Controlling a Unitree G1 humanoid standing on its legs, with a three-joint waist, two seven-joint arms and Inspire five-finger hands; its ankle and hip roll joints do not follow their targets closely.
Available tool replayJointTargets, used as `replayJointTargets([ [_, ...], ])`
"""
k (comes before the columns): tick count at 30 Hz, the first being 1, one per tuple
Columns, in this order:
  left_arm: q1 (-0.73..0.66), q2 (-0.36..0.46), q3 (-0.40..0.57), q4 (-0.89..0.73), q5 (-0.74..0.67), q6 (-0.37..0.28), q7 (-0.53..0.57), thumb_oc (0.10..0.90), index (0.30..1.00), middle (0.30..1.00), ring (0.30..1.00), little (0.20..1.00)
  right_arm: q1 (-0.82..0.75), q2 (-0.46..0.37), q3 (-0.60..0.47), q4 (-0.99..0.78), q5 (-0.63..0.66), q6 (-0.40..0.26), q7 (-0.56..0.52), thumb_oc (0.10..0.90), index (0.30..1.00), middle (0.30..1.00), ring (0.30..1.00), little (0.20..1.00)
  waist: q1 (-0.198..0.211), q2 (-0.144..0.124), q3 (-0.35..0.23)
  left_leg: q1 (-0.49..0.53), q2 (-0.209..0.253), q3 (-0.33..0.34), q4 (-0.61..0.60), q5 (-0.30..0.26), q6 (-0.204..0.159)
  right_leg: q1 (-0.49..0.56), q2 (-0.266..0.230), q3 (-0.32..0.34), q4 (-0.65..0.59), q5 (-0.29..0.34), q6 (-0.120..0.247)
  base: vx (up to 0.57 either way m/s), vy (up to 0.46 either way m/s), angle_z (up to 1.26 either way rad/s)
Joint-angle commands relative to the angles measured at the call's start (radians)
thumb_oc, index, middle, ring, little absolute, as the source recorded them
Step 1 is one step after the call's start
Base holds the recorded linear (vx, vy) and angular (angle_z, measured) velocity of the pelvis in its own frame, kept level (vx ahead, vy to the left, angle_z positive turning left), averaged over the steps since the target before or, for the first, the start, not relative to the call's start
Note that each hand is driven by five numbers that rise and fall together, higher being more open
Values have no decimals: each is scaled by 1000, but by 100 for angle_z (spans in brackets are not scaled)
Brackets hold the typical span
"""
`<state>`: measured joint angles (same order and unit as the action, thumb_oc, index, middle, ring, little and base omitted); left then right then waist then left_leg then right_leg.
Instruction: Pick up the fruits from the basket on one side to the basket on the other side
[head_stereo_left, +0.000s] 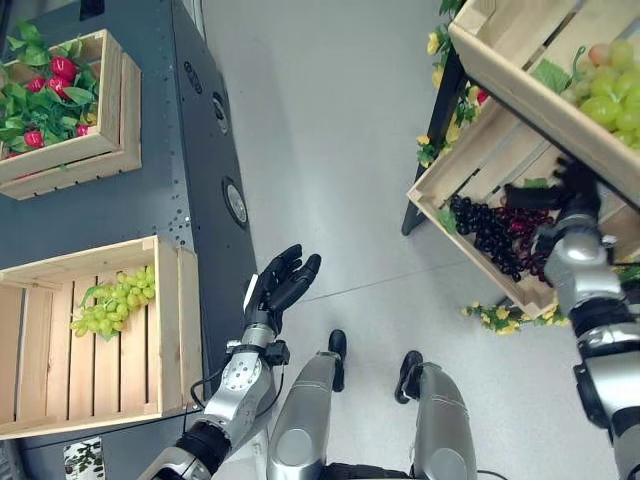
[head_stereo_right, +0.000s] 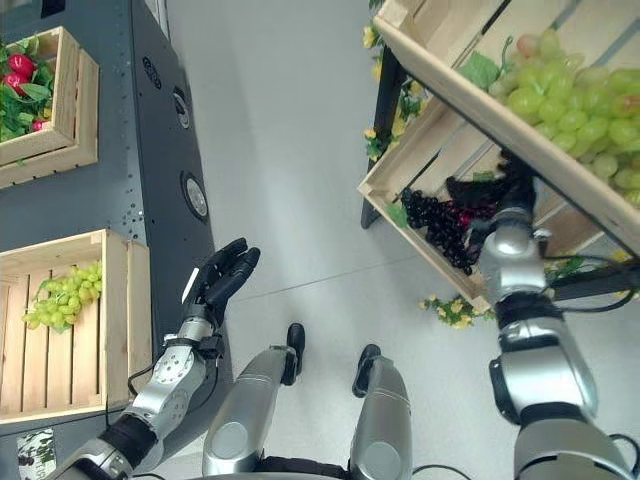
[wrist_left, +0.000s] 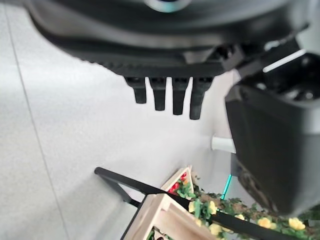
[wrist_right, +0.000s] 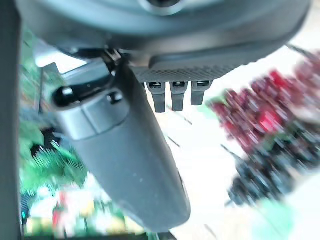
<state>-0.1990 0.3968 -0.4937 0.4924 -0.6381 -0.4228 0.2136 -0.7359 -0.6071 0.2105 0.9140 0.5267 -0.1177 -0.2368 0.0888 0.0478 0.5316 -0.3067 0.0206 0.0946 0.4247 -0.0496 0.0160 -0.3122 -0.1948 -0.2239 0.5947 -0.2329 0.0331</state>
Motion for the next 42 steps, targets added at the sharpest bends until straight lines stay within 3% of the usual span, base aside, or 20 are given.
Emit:
replayJointTargets([
  [1,-4,-12,56,-46,53,-47,-22,800,900,900,900,900,-53,-31,-7,-84,21,-145,61,800,900,900,900,900,-6,-36,-64,71,30,43,43,-93,-1,87,-35,-15,-85,121,-6,93,-38,3],
  [5,-7,-25,68,-11,78,-11,-27,800,900,900,900,900,39,66,13,-112,15,-146,116,800,900,900,900,900,-8,-52,-111,145,34,47,-31,-75,-11,172,-24,-17,-183,145,12,114,-60,-4],
  [14,17,-47,77,50,94,23,-45,800,900,900,900,900,169,192,58,-149,50,-143,174,800,900,900,900,900,-3,-63,-200,257,22,32,-211,-22,-23,297,-4,-25,-354,183,37,74,-29,2],
  [18,52,-68,80,78,108,21,-40,800,900,900,900,900,260,246,70,-169,116,-165,234,800,900,900,900,900,0,-66,-249,302,20,22,-307,19,-32,339,4,-31,-431,213,51,64,3,2],
  [26,123,-122,89,128,120,26,-41,800,900,900,900,900,456,354,114,-246,81,-233,272,800,900,900,900,900,6,-66,-341,365,15,-4,-462,68,-42,387,16,-46,-569,276,75,28,4,10],
  [30,143,-139,95,152,130,36,-53,800,900,900,900,900,516,387,136,-270,90,-211,276,800,900,900,900,900,5,-64,-359,375,12,-15,-492,80,-46,398,19,-52,-596,285,79,9,-7,4],
  [39,167,-166,122,168,124,67,-49,800,900,900,900,900,646,436,186,-263,117,-80,352,800,900,900,900,900,11,-60,-367,370,17,-20,-487,85,-47,416,15,-72,-603,270,75,29,-8,4],
  [40,161,-170,125,166,137,68,-62,800,900,900,900,900,655,443,192,-257,122,-76,362,800,900,900,900,900,14,-62,-365,368,19,-6,-481,84,-48,422,12,-86,-607,270,75,1,31,24],
  [42,144,-166,113,159,173,72,-97,800,900,900,900,900,677,447,198,-283,119,-93,339,800,900,900,900,900,-2,-62,-357,354,29,103,-447,86,-56,427,-4,-138,-591,267,80,-33,55,47],
])
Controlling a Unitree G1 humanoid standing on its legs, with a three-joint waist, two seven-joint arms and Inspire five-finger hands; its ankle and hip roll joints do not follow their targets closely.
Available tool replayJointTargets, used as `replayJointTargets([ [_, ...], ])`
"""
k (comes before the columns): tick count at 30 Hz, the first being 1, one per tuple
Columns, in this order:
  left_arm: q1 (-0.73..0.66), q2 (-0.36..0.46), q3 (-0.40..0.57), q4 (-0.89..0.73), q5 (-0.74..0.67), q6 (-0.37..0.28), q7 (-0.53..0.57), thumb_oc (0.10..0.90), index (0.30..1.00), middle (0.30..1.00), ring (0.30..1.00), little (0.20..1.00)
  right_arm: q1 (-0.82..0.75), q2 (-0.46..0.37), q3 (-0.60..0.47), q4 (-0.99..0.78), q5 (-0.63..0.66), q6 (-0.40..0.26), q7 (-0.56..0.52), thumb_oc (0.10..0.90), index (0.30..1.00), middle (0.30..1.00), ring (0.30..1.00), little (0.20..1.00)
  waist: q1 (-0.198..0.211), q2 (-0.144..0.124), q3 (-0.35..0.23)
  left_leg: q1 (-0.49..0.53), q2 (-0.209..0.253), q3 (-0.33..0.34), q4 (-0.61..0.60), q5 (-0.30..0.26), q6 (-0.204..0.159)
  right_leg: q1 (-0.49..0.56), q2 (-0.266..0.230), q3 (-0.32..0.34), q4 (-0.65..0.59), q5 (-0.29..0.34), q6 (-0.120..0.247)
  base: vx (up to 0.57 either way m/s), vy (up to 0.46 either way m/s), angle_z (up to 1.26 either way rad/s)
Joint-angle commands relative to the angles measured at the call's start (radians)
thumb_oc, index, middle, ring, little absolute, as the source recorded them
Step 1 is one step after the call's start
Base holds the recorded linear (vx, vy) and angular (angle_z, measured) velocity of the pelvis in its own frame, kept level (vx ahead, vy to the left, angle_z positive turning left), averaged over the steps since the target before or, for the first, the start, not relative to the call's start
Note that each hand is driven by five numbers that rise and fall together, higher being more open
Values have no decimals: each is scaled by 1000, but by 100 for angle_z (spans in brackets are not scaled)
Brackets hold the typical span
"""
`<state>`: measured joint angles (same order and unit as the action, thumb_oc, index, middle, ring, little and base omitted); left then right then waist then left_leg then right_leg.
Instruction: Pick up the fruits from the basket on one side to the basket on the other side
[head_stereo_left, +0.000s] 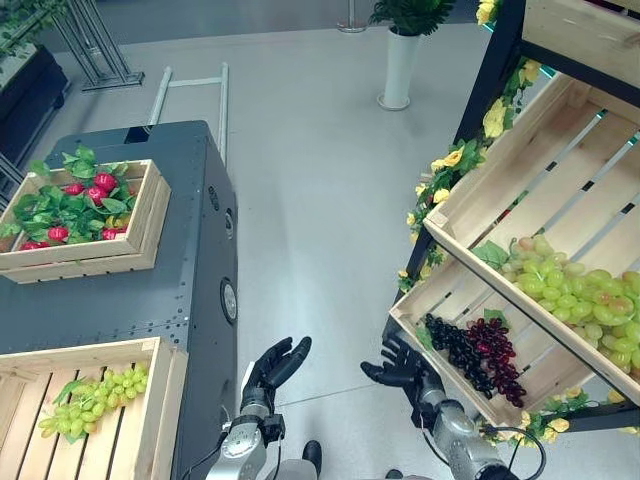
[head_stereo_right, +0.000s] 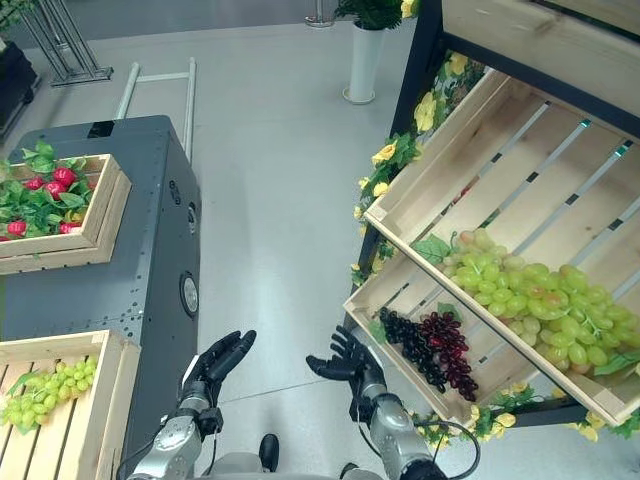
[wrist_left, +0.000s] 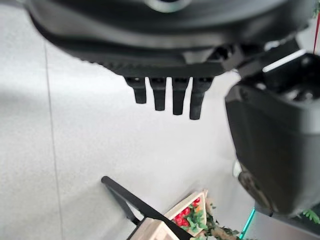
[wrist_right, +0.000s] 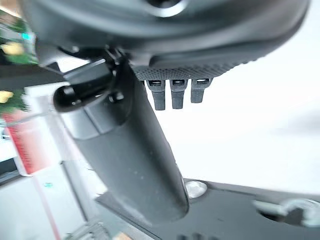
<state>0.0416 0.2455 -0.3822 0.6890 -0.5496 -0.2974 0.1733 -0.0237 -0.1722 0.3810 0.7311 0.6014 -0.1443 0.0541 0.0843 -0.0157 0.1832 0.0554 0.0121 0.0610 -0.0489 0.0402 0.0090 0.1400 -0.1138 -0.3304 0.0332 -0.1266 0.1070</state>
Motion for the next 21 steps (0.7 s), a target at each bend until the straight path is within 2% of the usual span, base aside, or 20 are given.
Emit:
replayJointTargets([
  [1,-122,-4,-24,-49,120,-57,-79,800,900,900,900,900,-30,11,34,-117,46,-90,19,800,900,900,900,900,-5,-1,4,-31,45,196,58,-3,-51,-30,-103,-70,-4,156,12,-87,138,102],
  [2,-146,7,-53,-55,150,-74,-87,800,900,900,900,900,-48,4,40,-112,51,-112,-1,800,900,900,900,900,2,0,26,-38,33,177,65,-13,-35,-50,-121,-81,36,151,14,-78,136,128],
  [6,-174,20,-82,-70,156,-104,-96,800,900,900,900,900,-88,-9,37,-110,81,-132,-20,800,900,900,900,900,12,14,59,-47,15,154,44,-7,-16,-86,-145,-62,112,167,21,-83,154,84],
  [8,-205,36,-98,-95,139,-109,-114,800,900,900,900,900,-115,-12,32,-110,86,-141,-25,800,900,900,900,900,23,23,74,-59,-10,134,21,-1,12,-119,-169,-47,227,181,26,-60,210,28],
  [10,-214,43,-111,-116,90,-96,-178,800,900,900,900,900,-109,-19,21,-112,91,-145,-21,800,900,900,900,900,20,46,81,-64,-37,109,22,-1,39,-199,-193,9,473,213,27,77,246,23],
  [12,-188,48,-121,-133,89,-85,-228,800,900,900,900,900,-82,-27,16,-126,96,-137,-24,800,900,900,900,900,6,62,80,-46,-40,83,25,-6,43,-248,-184,54,587,221,16,224,104,56],
  [13,-175,49,-128,-143,87,-68,-248,800,900,900,900,900,-68,-29,16,-130,105,-130,-23,800,900,900,900,900,-12,66,79,-30,-41,59,19,-10,42,-280,-155,99,589,232,12,280,-32,61],
  [14,-169,53,-133,-151,84,-58,-257,800,900,900,900,900,-61,-27,17,-134,110,-130,-27,800,900,900,900,900,-24,64,78,-19,-42,43,12,-13,41,-296,-132,120,567,233,11,322,-175,55],
  [15,-160,60,-144,-165,71,-42,-278,800,900,900,900,900,-43,-25,21,-146,113,-129,-20,800,900,900,900,900,-56,59,73,5,-43,11,2,-24,35,-326,-83,162,482,244,8,315,-261,64],
  [17,-168,58,-155,-156,64,-46,-296,800,900,900,900,900,-39,-23,21,-133,115,-140,-7,800,900,900,900,900,-85,40,67,24,-49,-25,-6,-41,26,-340,-71,215,299,260,8,285,-308,88],
  [19,-200,40,-182,-127,64,-64,-326,800,900,900,900,900,-59,-12,13,-78,133,-156,-3,800,900,900,900,900,-127,31,64,37,-55,-105,-15,-70,25,-335,-39,333,93,272,19,245,-340,101],
  [20,-209,32,-194,-121,71,-72,-338,800,900,900,900,900,-68,-8,7,-57,140,-165,-4,800,900,900,900,900,-140,27,61,41,-62,-133,-17,-82,29,-333,-24,383,35,291,28,160,-279,99],
  [21,-214,28,-200,-120,74,-74,-346,800,900,900,900,900,-77,-7,0,-38,144,-171,0,800,900,900,900,900,-143,24,56,41,-64,-146,-18,-88,29,-329,-15,397,17,293,33,141,-311,115],
])
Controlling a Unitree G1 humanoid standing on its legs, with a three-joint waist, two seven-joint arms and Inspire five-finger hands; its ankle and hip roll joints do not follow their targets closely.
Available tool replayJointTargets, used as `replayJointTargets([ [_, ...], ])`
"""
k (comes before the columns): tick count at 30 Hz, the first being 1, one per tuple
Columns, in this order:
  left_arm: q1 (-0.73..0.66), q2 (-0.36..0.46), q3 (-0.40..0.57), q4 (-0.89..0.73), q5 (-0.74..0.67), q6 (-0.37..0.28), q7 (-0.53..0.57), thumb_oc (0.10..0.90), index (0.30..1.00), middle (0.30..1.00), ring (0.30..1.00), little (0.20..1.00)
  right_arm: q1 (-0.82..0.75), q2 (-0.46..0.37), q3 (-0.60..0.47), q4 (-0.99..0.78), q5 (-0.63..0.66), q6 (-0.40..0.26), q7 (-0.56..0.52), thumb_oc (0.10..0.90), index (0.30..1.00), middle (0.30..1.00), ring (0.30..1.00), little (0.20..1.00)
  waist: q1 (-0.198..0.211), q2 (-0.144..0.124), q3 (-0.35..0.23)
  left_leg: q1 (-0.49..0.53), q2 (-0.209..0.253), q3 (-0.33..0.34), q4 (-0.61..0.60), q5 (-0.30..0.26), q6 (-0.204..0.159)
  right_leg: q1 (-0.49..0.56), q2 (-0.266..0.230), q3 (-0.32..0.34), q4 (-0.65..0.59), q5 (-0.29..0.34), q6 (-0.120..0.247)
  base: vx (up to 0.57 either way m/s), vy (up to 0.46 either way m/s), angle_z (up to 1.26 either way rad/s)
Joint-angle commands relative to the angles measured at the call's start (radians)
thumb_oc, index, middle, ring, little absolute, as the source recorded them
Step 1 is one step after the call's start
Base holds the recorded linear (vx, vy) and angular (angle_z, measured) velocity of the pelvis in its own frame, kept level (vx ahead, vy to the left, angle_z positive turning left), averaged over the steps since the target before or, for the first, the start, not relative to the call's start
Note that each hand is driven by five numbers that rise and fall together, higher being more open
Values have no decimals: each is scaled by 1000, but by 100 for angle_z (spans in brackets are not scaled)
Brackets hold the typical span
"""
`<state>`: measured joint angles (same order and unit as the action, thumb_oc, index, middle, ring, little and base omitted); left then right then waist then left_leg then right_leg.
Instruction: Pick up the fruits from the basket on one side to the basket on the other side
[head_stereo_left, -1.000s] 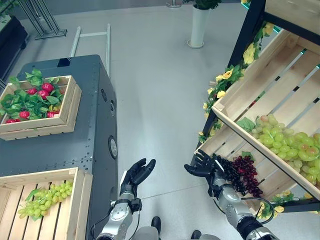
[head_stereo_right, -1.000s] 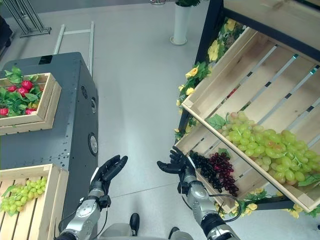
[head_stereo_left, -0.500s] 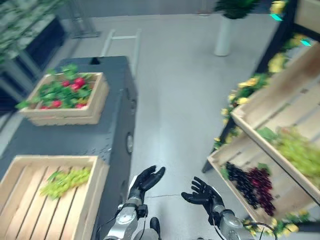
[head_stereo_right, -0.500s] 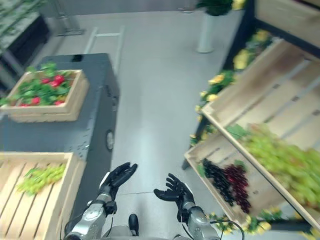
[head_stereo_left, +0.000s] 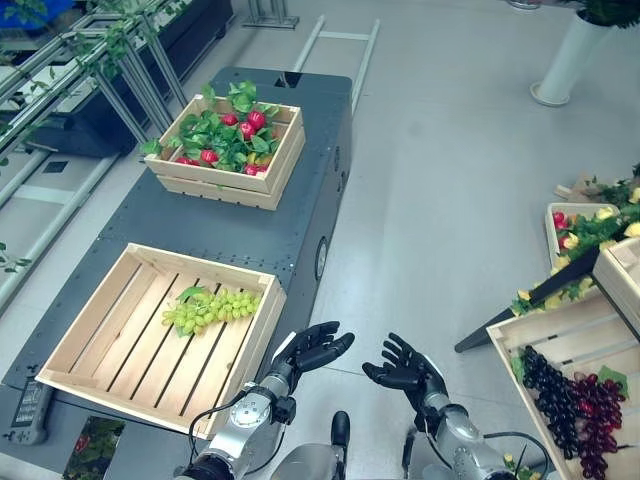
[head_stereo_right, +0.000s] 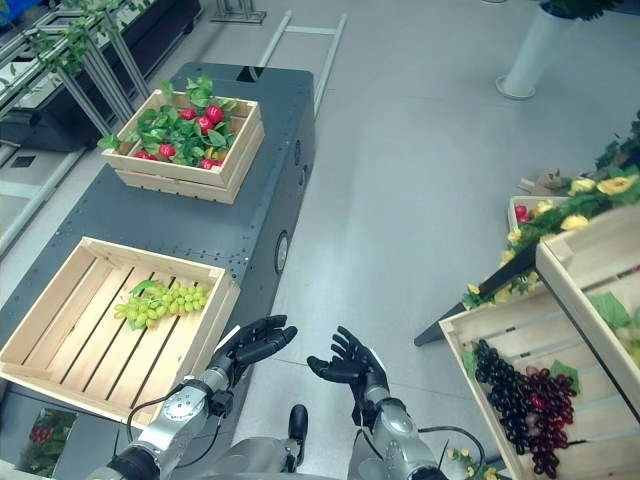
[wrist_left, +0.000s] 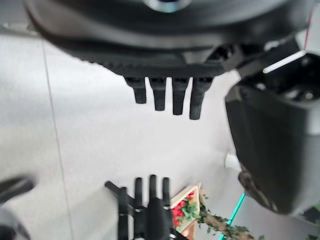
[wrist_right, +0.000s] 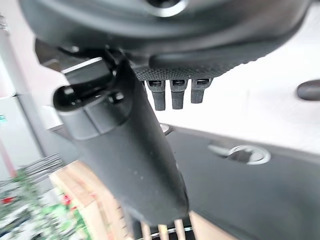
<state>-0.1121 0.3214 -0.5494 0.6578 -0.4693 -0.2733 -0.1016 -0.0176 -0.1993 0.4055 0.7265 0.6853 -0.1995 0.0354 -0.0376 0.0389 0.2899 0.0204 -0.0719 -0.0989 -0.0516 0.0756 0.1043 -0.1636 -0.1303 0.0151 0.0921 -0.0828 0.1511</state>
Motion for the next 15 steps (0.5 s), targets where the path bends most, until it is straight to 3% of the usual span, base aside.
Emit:
replayJointTargets([
  [1,-65,-49,-44,-86,-15,-94,-94,800,900,900,900,900,-97,22,-29,-6,61,-123,19,800,900,900,900,900,-18,-35,-60,65,15,-16,-3,-131,-63,1,23,77,-31,215,-15,147,-307,112],
  [5,-25,-47,-8,-82,-52,-85,-139,800,900,900,900,900,-111,12,-34,-14,63,-96,58,800,900,900,900,900,14,-51,-86,68,59,5,30,-121,-91,96,17,8,-50,180,-33,204,-317,96],
  [11,12,-32,-9,-104,-10,-104,-159,800,900,900,900,900,-104,-8,-35,-28,60,-58,62,800,900,900,900,900,39,-63,-108,50,89,20,78,-121,-120,184,32,-35,-124,169,-64,165,-211,12],
  [15,17,-40,-4,-107,-22,-110,-102,800,900,900,900,900,-100,-8,-27,-18,10,-31,64,800,900,900,900,900,53,-67,-114,24,105,39,115,-115,-144,215,35,-72,-162,168,-82,81,-96,15],
])
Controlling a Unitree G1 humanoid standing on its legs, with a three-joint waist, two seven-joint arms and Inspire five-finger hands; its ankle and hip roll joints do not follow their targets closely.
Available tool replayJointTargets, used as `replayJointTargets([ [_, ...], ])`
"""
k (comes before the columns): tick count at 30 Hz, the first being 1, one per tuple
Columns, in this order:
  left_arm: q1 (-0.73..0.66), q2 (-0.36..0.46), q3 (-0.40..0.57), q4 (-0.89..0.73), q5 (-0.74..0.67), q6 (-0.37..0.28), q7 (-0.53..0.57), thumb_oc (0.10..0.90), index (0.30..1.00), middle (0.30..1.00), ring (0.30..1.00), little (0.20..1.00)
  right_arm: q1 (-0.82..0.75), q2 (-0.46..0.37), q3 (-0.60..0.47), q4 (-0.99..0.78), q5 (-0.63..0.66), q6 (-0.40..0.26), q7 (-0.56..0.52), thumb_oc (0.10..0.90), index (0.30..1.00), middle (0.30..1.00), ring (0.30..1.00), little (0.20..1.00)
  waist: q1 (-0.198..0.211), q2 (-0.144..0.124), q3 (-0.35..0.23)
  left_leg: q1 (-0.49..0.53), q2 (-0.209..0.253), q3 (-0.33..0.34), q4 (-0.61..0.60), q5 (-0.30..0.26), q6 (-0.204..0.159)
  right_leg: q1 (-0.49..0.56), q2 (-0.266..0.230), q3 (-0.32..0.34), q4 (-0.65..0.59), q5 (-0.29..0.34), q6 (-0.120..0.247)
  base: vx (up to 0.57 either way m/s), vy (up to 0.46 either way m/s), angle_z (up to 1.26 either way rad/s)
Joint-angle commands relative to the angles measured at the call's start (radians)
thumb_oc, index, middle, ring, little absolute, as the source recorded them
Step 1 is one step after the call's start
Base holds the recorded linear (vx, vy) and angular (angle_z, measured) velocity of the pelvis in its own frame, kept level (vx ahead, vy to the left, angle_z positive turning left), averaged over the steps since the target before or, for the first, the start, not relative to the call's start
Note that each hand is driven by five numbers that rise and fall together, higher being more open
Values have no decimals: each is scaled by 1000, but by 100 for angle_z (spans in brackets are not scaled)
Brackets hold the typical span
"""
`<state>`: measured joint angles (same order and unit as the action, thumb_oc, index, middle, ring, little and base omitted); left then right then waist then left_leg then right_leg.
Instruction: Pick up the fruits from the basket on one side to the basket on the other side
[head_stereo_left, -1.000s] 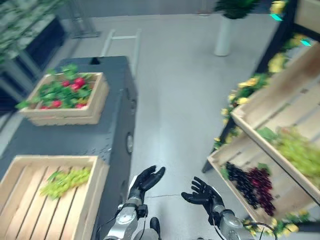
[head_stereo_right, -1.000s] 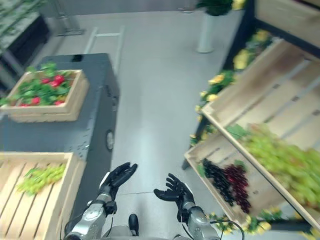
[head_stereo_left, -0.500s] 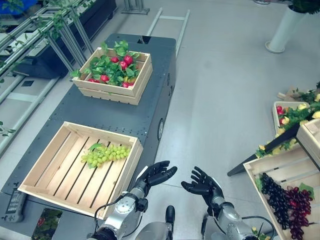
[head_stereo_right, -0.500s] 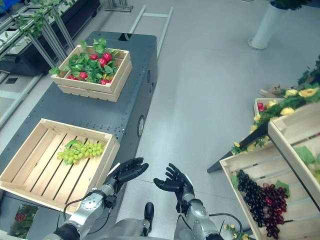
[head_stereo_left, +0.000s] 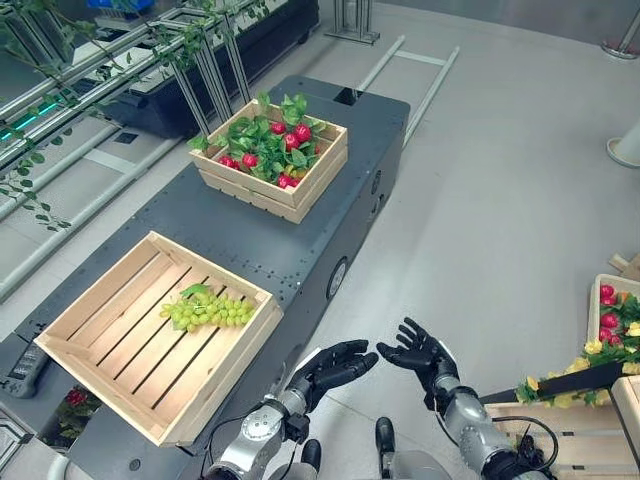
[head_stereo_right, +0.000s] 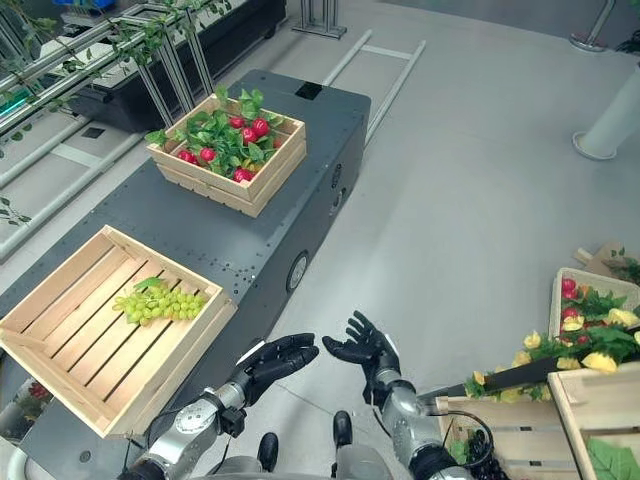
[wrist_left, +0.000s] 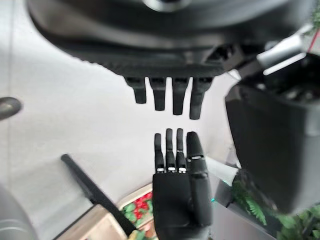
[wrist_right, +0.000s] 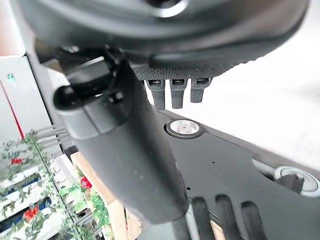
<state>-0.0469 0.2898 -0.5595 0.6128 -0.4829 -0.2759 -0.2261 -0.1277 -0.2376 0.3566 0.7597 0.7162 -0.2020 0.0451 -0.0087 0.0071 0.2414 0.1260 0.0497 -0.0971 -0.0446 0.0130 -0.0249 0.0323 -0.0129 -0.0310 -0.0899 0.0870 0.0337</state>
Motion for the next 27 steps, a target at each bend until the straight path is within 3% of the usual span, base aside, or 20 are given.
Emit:
replayJointTargets([
  [1,-49,-13,10,-60,3,-105,34,800,900,900,900,900,17,28,20,-52,-25,-24,49,800,900,900,900,900,24,-37,-64,-96,-17,64,133,-52,-19,26,-86,-48,20,-5,32,16,-47,27],
  [3,-59,-13,7,-65,28,-94,46,800,900,900,900,900,41,25,10,-63,-26,-32,34,800,900,900,900,900,12,-43,-53,-127,-13,151,206,-43,-31,40,-96,-100,19,-12,27,-16,-37,50],
  [4,-71,-11,2,-71,26,-82,34,800,900,900,900,900,55,21,-2,-69,-23,-43,19,800,900,900,900,900,0,-43,-40,-150,2,225,246,-35,-42,54,-104,-148,21,-18,26,-51,-1,116],
  [5,-80,-15,-2,-77,38,-82,26,800,900,900,900,900,58,23,-6,-68,-10,-59,1,800,900,900,900,900,-10,-36,-30,-150,21,318,199,-17,-48,63,-109,-192,23,-21,35,-65,25,143],
  [6,-88,-16,-5,-82,40,-80,21,800,900,900,900,900,56,24,-5,-67,0,-70,-6,800,900,900,900,900,-14,-29,-27,-145,31,357,156,1,-51,67,-108,-209,22,-21,40,-43,75,171],
  [7,-98,-21,-17,-89,46,-74,38,800,900,900,900,900,46,23,-2,-59,10,-79,-17,800,900,900,900,900,-16,-15,-22,-127,43,352,83,32,-56,63,-101,-210,24,-27,43,-9,81,140],
  [10,-119,-22,-28,-86,58,-86,95,800,900,900,900,900,47,38,2,-57,54,-79,-33,800,900,900,900,900,-13,-4,-25,-96,18,277,-6,57,-42,49,-94,-193,40,-29,54,10,61,53],
  [19,-122,1,-32,-78,107,-103,128,800,900,900,900,900,63,72,-1,-1,38,-99,-20,800,900,900,900,900,-4,-7,-48,-48,-23,253,-43,22,-4,64,-107,-214,44,-33,65,40,84,10],
  [21,-122,2,-32,-82,106,-95,122,800,900,900,900,900,64,80,-1,-6,34,-103,-31,800,900,900,900,900,-3,-5,-48,-49,-25,254,-43,19,5,55,-110,-216,95,-56,66,5,102,1],
  [22,-124,8,-32,-90,105,-94,120,800,900,900,900,900,66,88,2,-16,29,-110,-38,800,900,900,900,900,-5,2,-41,-53,-23,271,-43,22,19,15,-111,-219,214,-84,72,-73,172,1],
  [23,-122,20,-30,-100,106,-107,118,800,900,900,900,900,73,92,3,-39,18,-118,-44,800,900,900,900,900,-13,15,-18,-57,-16,281,-42,30,32,-72,-127,-211,392,-60,95,-102,176,-1],
  [24,-122,24,-29,-104,109,-112,119,800,900,900,900,900,75,92,3,-47,16,-121,-45,800,900,900,900,900,-15,17,-8,-60,-15,281,-40,30,35,-106,-138,-203,449,-45,102,-118,112,-13],
  [25,-126,32,-30,-113,108,-117,121,800,900,900,900,900,74,87,3,-55,21,-127,-41,800,900,900,900,900,-20,17,11,-63,-16,276,-37,29,38,-151,-142,-182,494,-27,109,-67,-39,-21],
  [27,-138,49,-36,-133,103,-105,122,800,900,900,900,900,73,79,-3,-57,34,-134,-32,800,900,900,900,900,-37,6,37,-57,-21,244,-34,24,32,-166,-123,-139,410,-21,104,15,-159,-12],
])
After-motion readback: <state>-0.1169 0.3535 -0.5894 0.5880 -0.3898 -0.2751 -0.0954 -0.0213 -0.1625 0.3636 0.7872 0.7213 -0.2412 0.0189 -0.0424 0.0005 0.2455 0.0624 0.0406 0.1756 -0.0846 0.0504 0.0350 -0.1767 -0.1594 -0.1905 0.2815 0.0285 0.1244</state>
